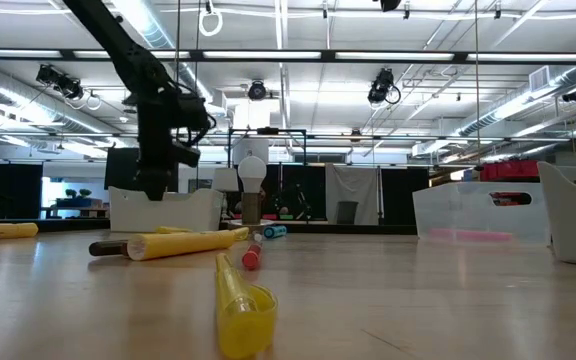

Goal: Pick & Place Markers
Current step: Put the yellow pen into the transparent bin

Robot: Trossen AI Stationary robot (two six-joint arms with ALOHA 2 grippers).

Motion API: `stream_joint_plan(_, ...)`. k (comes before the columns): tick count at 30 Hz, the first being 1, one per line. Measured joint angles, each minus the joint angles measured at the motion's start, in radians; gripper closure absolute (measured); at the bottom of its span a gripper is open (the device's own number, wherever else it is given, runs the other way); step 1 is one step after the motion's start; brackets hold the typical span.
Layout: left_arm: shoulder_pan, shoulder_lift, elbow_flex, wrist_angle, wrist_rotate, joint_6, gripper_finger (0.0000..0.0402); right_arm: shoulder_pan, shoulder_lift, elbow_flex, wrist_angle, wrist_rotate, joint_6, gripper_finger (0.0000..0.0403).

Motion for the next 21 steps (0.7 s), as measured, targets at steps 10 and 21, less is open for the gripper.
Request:
stream_joint_plan(10,-0.111,-0.329,0.000,-0.007,-0.004,-0.218,0.0165,-0.017,0.023,0.000,-0.007,-0.003,0.022,0.0278)
stream_joint_plan(21,-0.599,-0.532,0.000,0.021,0.076,-0.555,0.0213,-0.012,0.084,-0.066,-0.013,0.071,0.093,0.0278)
